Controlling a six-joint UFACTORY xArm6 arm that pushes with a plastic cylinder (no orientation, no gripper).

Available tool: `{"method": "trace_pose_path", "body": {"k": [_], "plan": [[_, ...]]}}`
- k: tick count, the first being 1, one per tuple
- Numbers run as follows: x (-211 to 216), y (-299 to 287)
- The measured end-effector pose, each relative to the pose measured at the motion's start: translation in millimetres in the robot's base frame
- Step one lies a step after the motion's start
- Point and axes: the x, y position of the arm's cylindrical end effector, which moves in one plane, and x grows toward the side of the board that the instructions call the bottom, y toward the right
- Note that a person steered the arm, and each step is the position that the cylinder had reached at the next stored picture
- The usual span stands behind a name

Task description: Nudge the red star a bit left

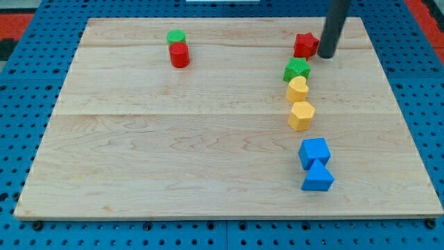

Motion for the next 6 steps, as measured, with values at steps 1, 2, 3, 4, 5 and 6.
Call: {"method": "trace_pose_path", "body": {"k": [1, 2, 3, 4, 5, 6], "plan": [[-11.8, 18.8], [-21.7, 3.1], [-28.2, -11.0], [-29.5, -24.1], [-31.2, -48.6], [-73.6, -14.9]]}}
